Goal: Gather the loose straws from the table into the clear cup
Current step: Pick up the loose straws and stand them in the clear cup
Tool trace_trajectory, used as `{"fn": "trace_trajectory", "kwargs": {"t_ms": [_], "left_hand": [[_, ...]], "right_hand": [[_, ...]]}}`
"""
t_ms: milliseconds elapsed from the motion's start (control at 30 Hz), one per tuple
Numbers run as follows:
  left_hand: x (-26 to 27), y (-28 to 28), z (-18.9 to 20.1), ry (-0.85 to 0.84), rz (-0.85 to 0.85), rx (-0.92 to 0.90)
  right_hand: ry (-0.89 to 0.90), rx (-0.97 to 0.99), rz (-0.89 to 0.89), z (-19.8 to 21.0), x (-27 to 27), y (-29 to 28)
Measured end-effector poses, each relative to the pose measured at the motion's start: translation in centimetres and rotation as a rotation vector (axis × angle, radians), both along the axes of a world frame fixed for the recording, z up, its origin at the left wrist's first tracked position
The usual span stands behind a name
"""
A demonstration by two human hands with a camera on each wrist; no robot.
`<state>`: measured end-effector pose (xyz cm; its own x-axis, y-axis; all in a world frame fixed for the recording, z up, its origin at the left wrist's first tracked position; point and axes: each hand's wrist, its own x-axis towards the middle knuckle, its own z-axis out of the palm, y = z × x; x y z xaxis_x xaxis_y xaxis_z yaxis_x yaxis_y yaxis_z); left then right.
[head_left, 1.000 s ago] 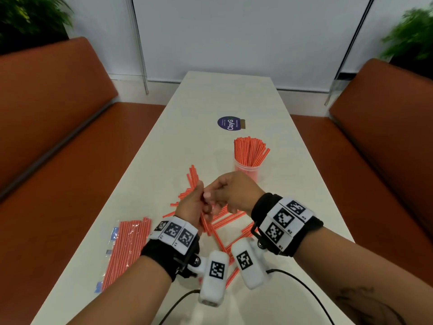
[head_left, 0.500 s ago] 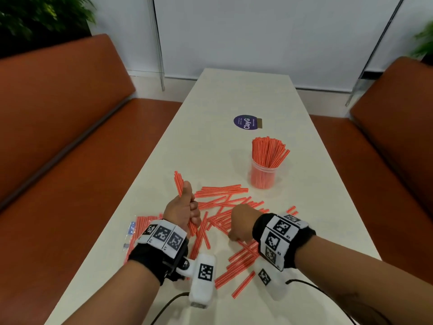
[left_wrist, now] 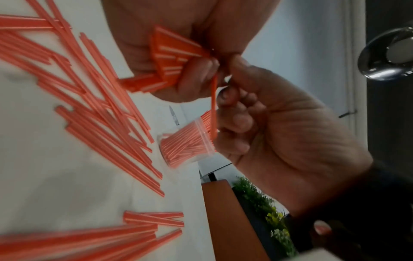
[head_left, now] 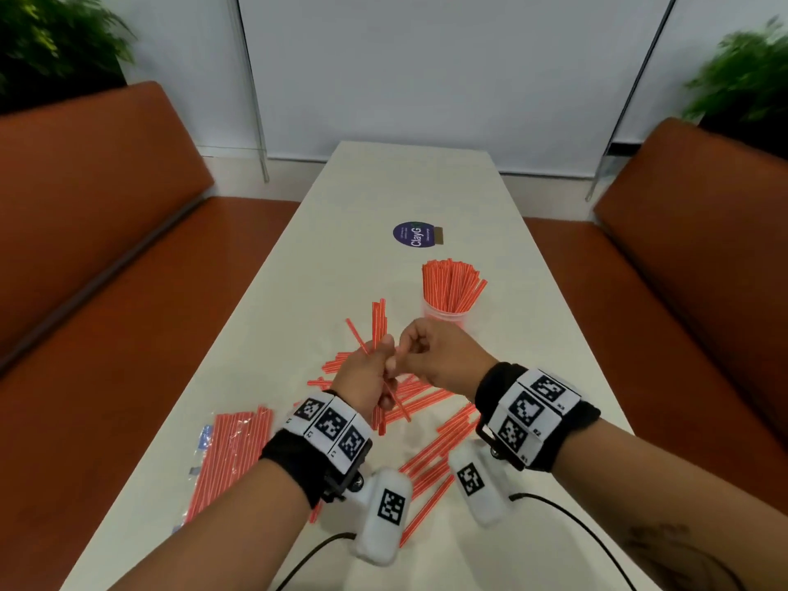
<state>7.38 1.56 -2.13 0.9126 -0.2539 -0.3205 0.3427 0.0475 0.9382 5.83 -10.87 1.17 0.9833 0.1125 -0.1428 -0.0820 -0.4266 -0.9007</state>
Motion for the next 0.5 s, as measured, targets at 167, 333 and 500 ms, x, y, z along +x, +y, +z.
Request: {"fn": "trace_trajectory", "kwargs": {"t_ms": [167,333,500], "left_hand": [[-1.3,-1.6,1.2,-0.234,-0.275,0.283],[-2.1,-3.3,2.0,-0.303,-0.359,0.325],[-1.7,-2.3,1.8,-0.053,-0.397,0.150]], "right_hand": [[0.147,0.208,0.061,-0.1,-1.1,-1.4],[0.129,0.317,-0.011,-0.5,-1.9,-1.4],[-0.006,0.562,-0.168,1.3,-2.0,-1.5]]}}
